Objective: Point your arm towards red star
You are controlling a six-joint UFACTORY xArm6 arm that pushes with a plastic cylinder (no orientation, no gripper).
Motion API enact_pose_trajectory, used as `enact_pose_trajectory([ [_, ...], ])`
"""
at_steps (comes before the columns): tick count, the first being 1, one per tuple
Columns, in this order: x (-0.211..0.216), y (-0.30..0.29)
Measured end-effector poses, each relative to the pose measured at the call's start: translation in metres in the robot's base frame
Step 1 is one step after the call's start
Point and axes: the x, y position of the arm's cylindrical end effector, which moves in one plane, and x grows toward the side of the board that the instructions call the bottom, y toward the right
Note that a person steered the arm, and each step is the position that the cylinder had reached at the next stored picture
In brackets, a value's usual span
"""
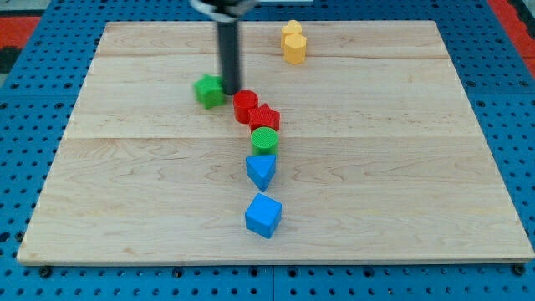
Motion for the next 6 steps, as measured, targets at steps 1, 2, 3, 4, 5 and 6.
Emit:
enact_pose_trajectory([
  [1,-0.008,-0.065],
  [2,-0.032,0.018],
  [3,-0.024,0.146],
  [4,0.045,0.212],
  [5,0.080,0.144],
  [6,0.093,0.112],
])
